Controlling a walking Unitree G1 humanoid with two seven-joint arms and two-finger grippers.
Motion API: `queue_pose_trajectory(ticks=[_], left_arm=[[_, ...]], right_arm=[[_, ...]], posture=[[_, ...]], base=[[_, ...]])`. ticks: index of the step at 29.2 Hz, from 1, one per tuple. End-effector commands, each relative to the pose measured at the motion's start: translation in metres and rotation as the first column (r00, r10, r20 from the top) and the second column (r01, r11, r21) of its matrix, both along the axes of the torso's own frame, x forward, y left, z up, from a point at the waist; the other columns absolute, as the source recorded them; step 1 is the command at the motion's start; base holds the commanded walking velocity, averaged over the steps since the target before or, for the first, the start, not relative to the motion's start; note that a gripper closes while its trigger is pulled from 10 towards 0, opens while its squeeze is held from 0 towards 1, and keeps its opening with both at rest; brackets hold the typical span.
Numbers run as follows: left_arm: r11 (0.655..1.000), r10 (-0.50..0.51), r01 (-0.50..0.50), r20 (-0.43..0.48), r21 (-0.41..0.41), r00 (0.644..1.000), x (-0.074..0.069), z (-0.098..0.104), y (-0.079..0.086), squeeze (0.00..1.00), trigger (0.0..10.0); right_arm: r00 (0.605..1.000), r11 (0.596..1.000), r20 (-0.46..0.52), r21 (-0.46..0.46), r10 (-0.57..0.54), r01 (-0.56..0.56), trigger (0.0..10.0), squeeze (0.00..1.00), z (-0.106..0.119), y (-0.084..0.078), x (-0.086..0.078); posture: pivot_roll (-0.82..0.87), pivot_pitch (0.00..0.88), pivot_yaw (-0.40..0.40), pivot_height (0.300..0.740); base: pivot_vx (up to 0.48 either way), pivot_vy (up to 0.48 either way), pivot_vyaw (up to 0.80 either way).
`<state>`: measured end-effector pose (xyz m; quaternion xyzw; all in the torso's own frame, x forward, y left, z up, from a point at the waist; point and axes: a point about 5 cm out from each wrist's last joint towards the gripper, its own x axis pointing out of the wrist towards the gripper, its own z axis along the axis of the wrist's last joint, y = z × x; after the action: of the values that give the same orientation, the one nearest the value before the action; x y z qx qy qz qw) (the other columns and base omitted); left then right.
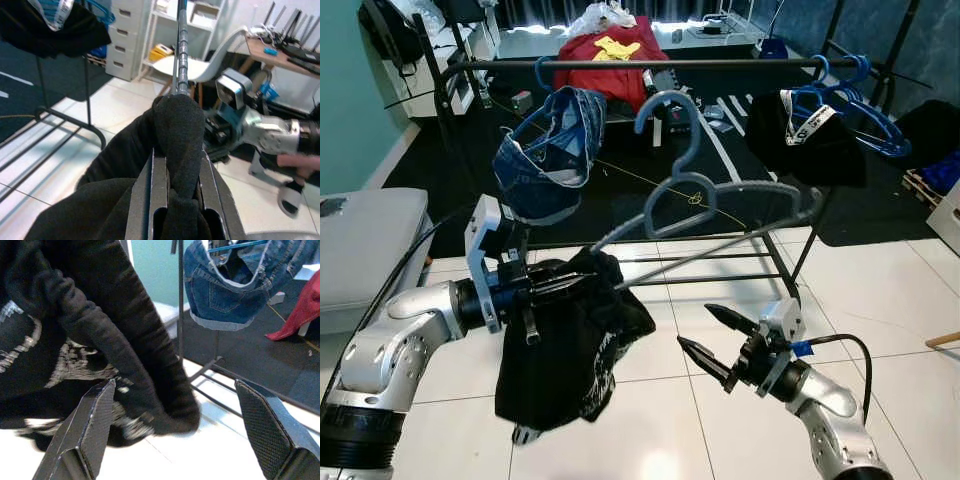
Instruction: Hang hanger
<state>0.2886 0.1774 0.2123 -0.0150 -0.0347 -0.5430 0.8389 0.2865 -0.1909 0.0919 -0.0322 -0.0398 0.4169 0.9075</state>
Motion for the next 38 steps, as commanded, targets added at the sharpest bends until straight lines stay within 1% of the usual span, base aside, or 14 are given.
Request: queue_pose_trajectory(ticks=[1, 2, 3, 9, 10, 12, 13, 14, 17, 19, 22, 30, 34, 38], left_arm=[[0.999, -0.036, 0.036, 0.016, 0.009, 0.999, -0.003, 0.007, 0.000, 0.00, 0.0], [0.999, -0.036, 0.036, 0.016, 0.009, 0.999, -0.003, 0.007, 0.000, 0.00, 0.0], [0.999, -0.045, 0.045, 0.013, 0.009, 0.999, -0.003, 0.008, -0.001, 0.00, 0.0], [0.994, -0.105, 0.105, -0.005, 0.003, 0.994, -0.008, 0.015, -0.003, 0.00, 0.0], [0.994, -0.105, 0.105, -0.005, 0.003, 0.994, -0.008, 0.015, -0.003, 0.00, 0.0], [0.992, -0.123, 0.123, -0.004, -0.009, 0.992, -0.009, 0.018, -0.005, 0.00, 0.0], [0.992, -0.123, 0.123, -0.004, -0.009, 0.992, -0.009, 0.018, -0.005, 0.00, 0.0], [0.990, -0.144, 0.144, -0.005, -0.015, 0.990, -0.010, 0.021, -0.006, 0.00, 0.0], [0.985, -0.170, 0.170, -0.008, -0.019, 0.985, -0.012, 0.024, -0.009, 0.00, 0.0], [0.975, -0.219, 0.219, -0.012, -0.024, 0.976, -0.015, 0.028, -0.014, 0.00, 0.0], [0.969, -0.247, 0.247, -0.014, -0.026, 0.969, -0.017, 0.031, -0.017, 0.00, 0.0], [0.964, -0.266, 0.265, -0.012, -0.035, 0.964, -0.018, 0.033, -0.021, 0.00, 0.0], [0.951, -0.306, 0.305, -0.009, -0.045, 0.952, -0.022, 0.039, -0.025, 0.00, 0.0], [0.947, -0.311, 0.311, 0.013, -0.081, 0.950, -0.021, 0.048, -0.026, 0.00, 0.0]], right_arm=[[1.000, 0.999, 0.002, -0.047, 0.020, -0.020, 10.0, 1.00, -0.004, 0.001, -0.001], [1.000, 0.999, 0.002, -0.047, 0.020, -0.020, 10.0, 1.00, -0.004, 0.001, -0.001], [0.999, 0.997, 0.010, -0.068, 0.038, -0.037, 10.0, 0.00, -0.002, 0.000, 0.000], [0.990, 0.984, -0.020, -0.103, 0.143, -0.144, 10.0, 0.00, -0.004, -0.004, -0.005], [0.990, 0.984, -0.020, -0.103, 0.143, -0.144, 10.0, 0.00, -0.004, -0.004, -0.005], [0.977, 0.974, -0.070, -0.093, 0.202, -0.208, 10.0, 0.00, -0.008, -0.004, -0.009], [0.977, 0.974, -0.070, -0.093, 0.202, -0.208, 10.0, 0.00, -0.008, -0.004, -0.009], [0.968, 0.963, -0.096, -0.115, 0.233, -0.243, 10.0, 0.00, -0.011, -0.004, -0.010], [0.963, 0.957, -0.112, -0.134, 0.245, -0.258, 10.0, 0.00, -0.014, -0.006, -0.010], [0.962, 0.952, -0.123, -0.157, 0.245, -0.263, 10.0, 0.00, -0.015, -0.008, -0.007], [0.964, 0.952, -0.113, -0.163, 0.241, -0.258, 10.0, 0.00, -0.013, -0.008, -0.003], [0.962, 0.948, -0.100, -0.170, 0.254, -0.269, 10.0, 0.00, -0.009, -0.006, 0.001], [0.946, 0.925, -0.126, -0.204, 0.300, -0.320, 10.0, 0.00, -0.013, -0.004, -0.001], [0.926, 0.906, -0.176, -0.213, 0.333, -0.366, 10.0, 0.00, -0.021, -0.001, -0.005]], posture=[[0.08, 0.116, 0.029, 0.740], [0.08, 0.116, 0.029, 0.740], [0.07, 0.117, 0.030, 0.740], [0.07, 0.118, 0.035, 0.740], [0.07, 0.118, 0.035, 0.740], [0.07, 0.118, 0.037, 0.740], [0.07, 0.118, 0.037, 0.740], [0.07, 0.120, 0.041, 0.740], [0.07, 0.120, 0.042, 0.740], [0.07, 0.119, 0.042, 0.740], [0.08, 0.117, 0.042, 0.740], [0.07, 0.113, 0.043, 0.740], [0.07, 0.106, 0.045, 0.740], [0.08, 0.101, 0.043, 0.740]], base=[[0.000, 0.000, 0.00], [0.000, 0.000, 0.00], [0.000, 0.000, 0.00], [0.000, 0.000, 0.00], [0.000, 0.000, 0.00], [0.000, 0.000, 0.00], [0.000, 0.000, 0.00], [0.000, 0.000, 0.00], [0.000, 0.000, 0.00], [0.000, 0.000, 0.00], [0.000, 0.000, 0.00], [0.000, 0.000, 0.00], [0.000, 0.000, 0.00], [0.000, 0.000, 0.00]])
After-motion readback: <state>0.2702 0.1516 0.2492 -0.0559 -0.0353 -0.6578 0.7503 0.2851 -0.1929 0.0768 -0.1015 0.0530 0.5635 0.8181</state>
